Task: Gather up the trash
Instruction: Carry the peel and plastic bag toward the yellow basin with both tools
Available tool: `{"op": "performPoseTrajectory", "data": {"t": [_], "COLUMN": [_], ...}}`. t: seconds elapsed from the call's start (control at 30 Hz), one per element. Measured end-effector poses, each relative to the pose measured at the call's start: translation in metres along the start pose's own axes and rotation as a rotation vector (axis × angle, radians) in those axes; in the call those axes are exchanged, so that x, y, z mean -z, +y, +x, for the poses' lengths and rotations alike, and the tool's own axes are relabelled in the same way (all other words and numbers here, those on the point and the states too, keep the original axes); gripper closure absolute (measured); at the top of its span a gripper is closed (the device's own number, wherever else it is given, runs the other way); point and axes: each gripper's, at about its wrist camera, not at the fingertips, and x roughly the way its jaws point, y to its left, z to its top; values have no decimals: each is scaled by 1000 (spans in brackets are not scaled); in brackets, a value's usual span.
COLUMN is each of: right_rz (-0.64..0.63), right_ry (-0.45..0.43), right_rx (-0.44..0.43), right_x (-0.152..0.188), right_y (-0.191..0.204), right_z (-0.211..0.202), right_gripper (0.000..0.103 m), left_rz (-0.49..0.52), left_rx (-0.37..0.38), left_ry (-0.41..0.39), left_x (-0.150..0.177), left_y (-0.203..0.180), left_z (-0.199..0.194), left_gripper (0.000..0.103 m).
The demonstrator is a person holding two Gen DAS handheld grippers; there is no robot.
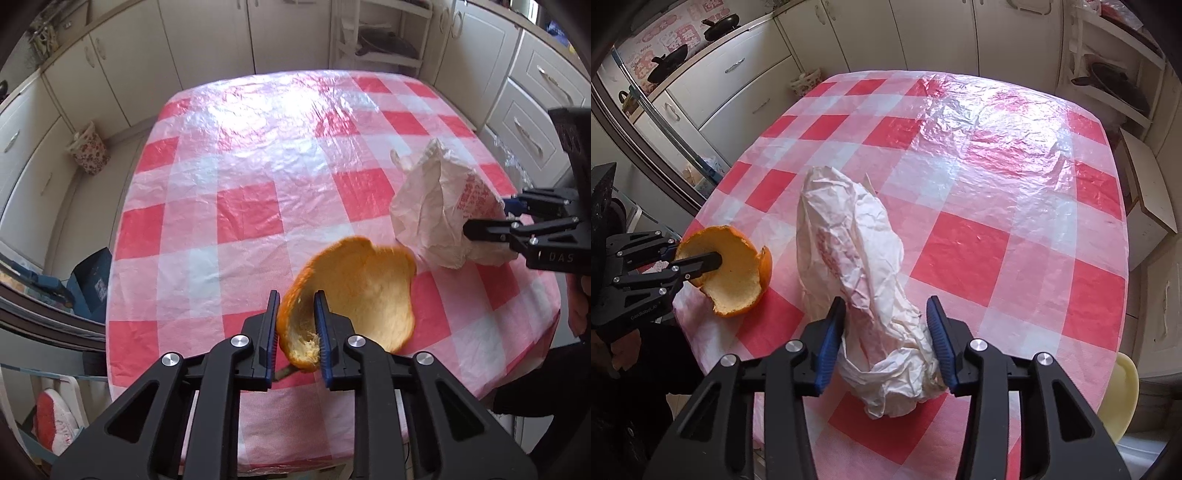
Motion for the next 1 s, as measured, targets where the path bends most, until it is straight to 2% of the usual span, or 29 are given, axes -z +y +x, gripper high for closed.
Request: {"op": "performPoseTrajectory", "data": {"t": [0.53, 1.0], "right_rz": [23, 84], "right_ry": [-44, -93], "right_rx": [3, 27], "right_x": [4, 18], "right_y": [-7, -37], "right_z": [-22, -47], "right_gripper": [59, 59], "left_rz": [-115, -84], "left_rx": [-18, -28], "left_ry": [-209, -280], "left_x": [-15, -27], "left_y": [12, -21], "left_z": [-45, -59], "left_gripper": [90, 90]}}
